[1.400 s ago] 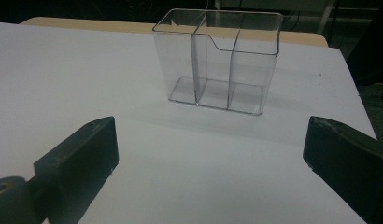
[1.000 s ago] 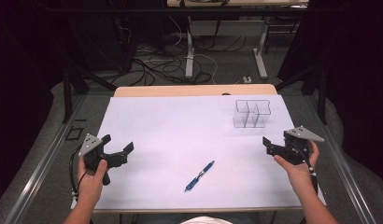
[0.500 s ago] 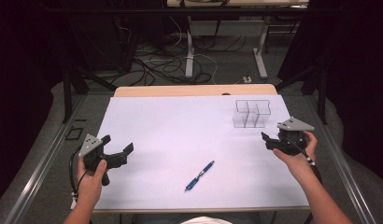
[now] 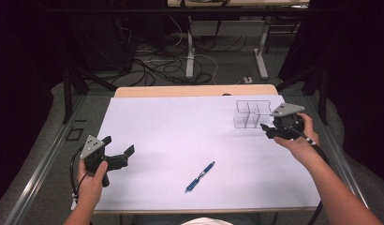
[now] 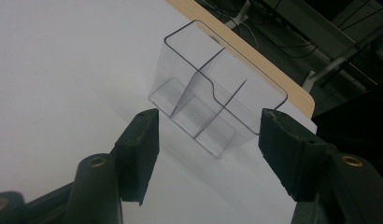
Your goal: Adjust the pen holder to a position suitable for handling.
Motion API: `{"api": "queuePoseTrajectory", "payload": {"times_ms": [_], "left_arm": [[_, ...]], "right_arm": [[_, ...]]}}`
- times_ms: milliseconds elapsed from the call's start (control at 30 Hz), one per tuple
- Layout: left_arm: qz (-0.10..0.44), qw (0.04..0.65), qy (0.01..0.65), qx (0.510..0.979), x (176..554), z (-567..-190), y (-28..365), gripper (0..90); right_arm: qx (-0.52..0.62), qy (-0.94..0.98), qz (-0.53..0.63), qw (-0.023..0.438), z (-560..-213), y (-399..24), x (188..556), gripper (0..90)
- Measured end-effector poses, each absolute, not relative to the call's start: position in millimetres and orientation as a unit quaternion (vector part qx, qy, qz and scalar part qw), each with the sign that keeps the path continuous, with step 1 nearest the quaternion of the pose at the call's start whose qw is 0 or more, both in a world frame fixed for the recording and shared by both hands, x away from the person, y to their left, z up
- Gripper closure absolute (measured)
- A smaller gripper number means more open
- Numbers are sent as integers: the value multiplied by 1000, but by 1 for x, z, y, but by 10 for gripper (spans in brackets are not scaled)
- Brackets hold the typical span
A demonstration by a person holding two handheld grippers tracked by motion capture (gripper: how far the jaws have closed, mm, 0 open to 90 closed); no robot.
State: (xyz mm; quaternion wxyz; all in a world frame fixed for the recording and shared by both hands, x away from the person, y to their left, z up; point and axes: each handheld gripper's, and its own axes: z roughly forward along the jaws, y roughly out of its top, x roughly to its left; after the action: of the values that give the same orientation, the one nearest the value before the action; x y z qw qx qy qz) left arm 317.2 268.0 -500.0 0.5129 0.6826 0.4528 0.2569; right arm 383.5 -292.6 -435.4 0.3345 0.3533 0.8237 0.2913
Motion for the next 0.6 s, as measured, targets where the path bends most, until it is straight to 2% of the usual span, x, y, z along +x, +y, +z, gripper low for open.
{"api": "queuePoseTrajectory", "payload": {"times_ms": [300,367,400,600], "left_arm": [[256,511,453,684,318,-501,268,0],[255,512,453,684,318,-501,268,0],[255,512,453,684,318,-501,268,0],[253,511,453,685,318,-502,268,0]], "right_arm": [[371,818,286,333,-427,-300,421,427],[384,813,281,334,-425,-303,431,459],[392,808,287,334,-424,-306,440,528],[422,794,294,323,-428,-316,461,668]]}}
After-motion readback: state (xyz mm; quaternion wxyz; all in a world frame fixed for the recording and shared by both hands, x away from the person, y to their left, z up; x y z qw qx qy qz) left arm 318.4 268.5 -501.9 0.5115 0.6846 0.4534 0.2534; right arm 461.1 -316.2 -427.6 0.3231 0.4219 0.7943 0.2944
